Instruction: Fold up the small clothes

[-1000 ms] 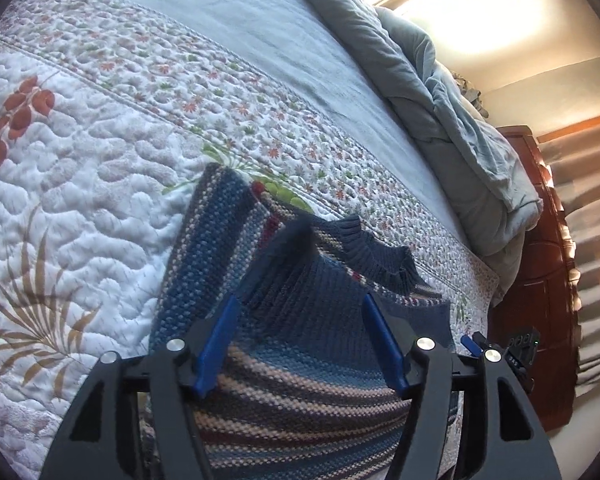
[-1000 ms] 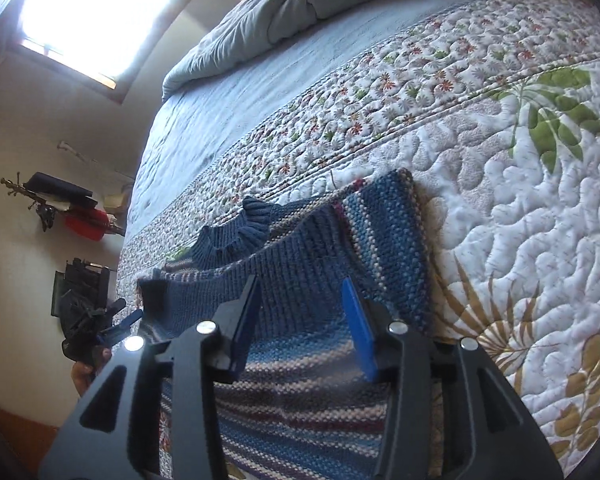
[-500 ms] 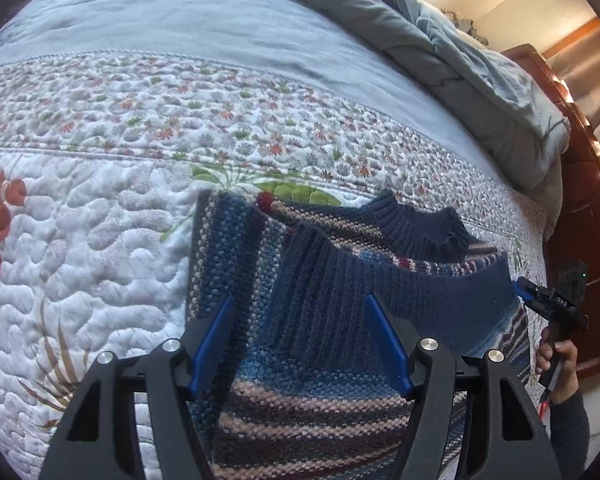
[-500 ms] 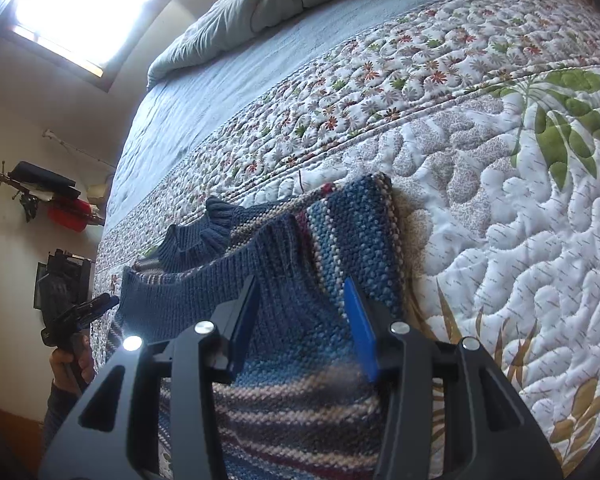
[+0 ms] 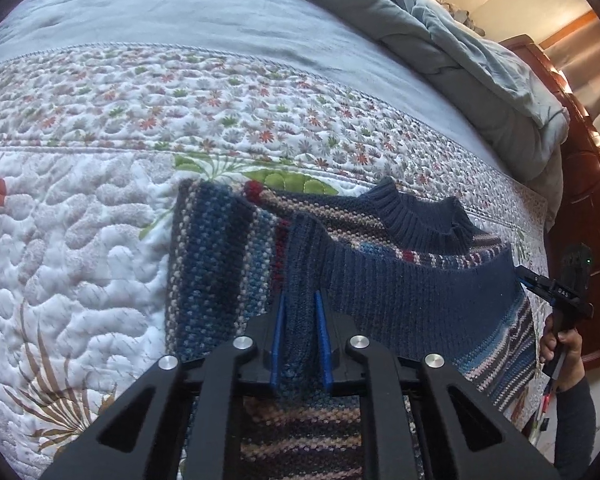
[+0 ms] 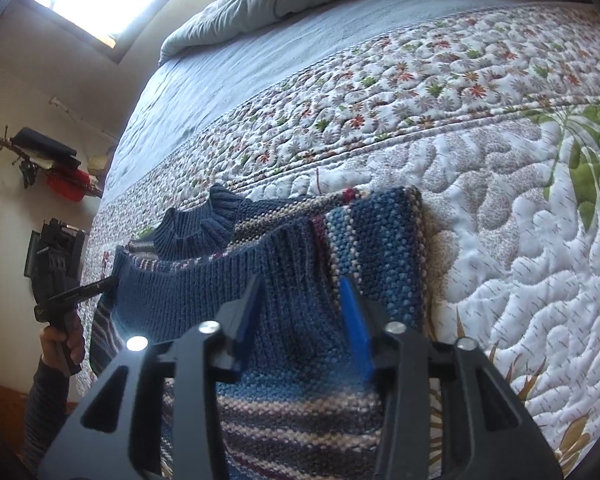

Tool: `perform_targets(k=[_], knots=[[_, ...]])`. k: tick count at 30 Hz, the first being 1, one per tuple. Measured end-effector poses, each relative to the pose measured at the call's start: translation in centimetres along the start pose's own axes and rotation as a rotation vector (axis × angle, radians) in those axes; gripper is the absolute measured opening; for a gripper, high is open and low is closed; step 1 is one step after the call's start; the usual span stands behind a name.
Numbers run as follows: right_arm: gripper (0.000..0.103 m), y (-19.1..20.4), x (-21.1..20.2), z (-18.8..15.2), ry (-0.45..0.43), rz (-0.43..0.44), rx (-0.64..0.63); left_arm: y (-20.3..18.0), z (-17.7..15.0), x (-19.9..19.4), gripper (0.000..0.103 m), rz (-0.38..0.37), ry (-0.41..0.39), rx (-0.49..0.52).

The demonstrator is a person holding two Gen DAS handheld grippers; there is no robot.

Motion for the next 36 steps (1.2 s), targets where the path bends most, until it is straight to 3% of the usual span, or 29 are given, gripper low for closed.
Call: perform_targets(k=[4,16,26,31,36], knots=[[0.012,0.1,-0.2,-0.5,-0.014,-0.054,-0.03,0.0,-0.1,-0.7,0.01,-0.006,-0.051,-0.002],[0.008,1.8,-3.1,0.2,-0.099,-0.106,-0.065,-2.4,1.0,-4.6,0.008,0.009,-0.165,0.049],[0.008,3.0,-7.0,4.2,-0.24,-0.152,-0.05,-5.0,6.1,-8.3,0.008,0.039,-0.259,0.074],[0.008,2.9,-6.3,6.0,-0.24,-0.184,-0.034,-4.7,7.9,-7.0,0.008,0.059,-0.258,0.046],[0.008,1.3,-2.4,6.7,-0.165,-0.233,0.013,-1.7,7.9,-2.3,0.008,0.128,-0.161,-0.028]])
Point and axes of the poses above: each gripper's, at about its wrist camera, not at the fingertips, and x roughly the way its jaws point, y to its left, z to its top, the point moved 8 cm from there along x, roughly the way its jaws point, and after that the axes turned 9 degrees about y, right-handed, at the moved point
